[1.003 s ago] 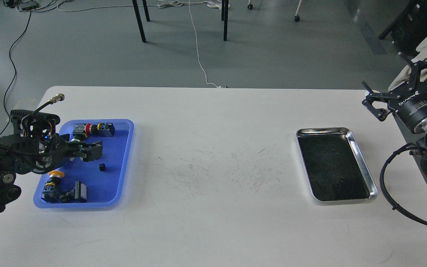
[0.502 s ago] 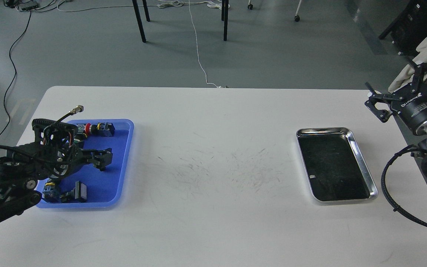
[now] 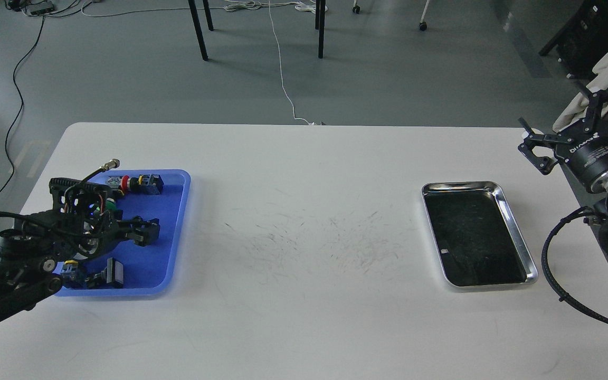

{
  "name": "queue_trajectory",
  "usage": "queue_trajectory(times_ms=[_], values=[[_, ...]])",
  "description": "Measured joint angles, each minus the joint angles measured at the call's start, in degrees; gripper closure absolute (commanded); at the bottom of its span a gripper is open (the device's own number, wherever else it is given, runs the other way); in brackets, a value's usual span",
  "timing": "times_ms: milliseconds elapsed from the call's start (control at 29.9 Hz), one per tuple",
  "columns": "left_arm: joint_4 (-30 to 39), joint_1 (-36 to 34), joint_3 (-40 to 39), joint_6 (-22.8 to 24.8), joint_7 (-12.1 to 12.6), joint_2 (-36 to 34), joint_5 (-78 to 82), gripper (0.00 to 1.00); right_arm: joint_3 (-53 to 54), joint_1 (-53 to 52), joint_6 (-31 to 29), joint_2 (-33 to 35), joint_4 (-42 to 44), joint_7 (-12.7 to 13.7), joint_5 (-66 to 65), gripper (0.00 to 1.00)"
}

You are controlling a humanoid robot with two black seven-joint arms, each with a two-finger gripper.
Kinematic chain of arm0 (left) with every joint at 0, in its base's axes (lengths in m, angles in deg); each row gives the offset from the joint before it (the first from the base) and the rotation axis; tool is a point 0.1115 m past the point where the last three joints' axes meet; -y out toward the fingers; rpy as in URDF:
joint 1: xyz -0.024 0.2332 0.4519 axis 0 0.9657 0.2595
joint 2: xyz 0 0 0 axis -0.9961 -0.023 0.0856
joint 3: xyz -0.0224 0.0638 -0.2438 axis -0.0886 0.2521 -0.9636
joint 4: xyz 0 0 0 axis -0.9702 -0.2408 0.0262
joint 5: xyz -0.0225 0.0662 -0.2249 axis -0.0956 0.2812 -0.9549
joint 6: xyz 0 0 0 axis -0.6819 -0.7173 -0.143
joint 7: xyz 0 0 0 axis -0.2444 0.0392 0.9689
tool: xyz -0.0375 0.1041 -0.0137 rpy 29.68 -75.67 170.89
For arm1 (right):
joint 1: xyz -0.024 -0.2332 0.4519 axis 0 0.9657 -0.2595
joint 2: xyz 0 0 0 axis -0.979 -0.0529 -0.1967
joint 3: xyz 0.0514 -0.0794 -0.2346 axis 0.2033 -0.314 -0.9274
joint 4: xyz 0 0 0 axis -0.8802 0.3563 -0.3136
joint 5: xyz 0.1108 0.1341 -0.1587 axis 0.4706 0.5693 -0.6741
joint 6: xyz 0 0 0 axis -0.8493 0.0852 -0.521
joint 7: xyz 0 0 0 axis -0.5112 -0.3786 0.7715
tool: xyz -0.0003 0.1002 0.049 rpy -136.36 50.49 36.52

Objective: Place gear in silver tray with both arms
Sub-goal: 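Lower the left gripper into the blue tray and grasp a small black gear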

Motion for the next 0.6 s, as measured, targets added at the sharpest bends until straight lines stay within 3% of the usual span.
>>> queue_trajectory(times_ms=[602], values=[[-4.31, 0.26, 0.13, -1.49, -1.15, 2.47, -0.11, 0.42, 0.08, 0.00, -0.05, 0.07, 0.10, 0.00, 0.00, 0.01]])
